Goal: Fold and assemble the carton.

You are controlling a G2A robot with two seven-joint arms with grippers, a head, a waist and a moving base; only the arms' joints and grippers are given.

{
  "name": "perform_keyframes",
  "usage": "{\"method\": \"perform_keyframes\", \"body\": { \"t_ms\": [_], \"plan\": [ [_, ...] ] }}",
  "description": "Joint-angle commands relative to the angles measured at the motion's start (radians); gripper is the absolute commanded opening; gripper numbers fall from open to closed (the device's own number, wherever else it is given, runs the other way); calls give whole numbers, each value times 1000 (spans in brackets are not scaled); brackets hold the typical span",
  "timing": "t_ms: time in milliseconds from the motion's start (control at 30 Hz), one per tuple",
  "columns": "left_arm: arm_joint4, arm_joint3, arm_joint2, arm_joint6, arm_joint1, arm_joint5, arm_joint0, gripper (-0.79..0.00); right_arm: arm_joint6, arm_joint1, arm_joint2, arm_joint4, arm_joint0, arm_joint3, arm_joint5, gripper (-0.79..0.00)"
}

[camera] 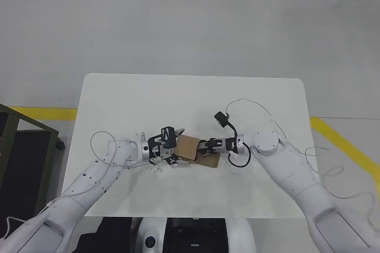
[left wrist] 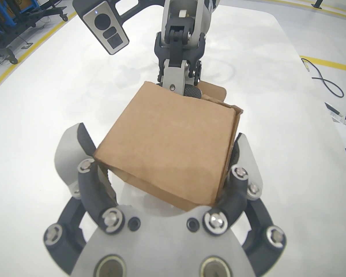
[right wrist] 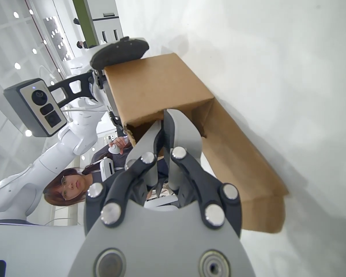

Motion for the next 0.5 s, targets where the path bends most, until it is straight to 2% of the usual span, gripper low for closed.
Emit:
{"method": "perform_keyframes", "body": {
  "t_ms": [0,200,467],
  "plan": [
    [1,-1,-2,0,0,2,2,0,-5,10,19,-16,-11,-14,4,-785],
    [5,-5,-6,0,0,2,9,0,-24,58,115,-59,-82,-107,23,-785],
    [9,-8,-8,-5,-2,1,10,0,-16,107,200,-123,-221,-298,111,-785]
  ]
}}
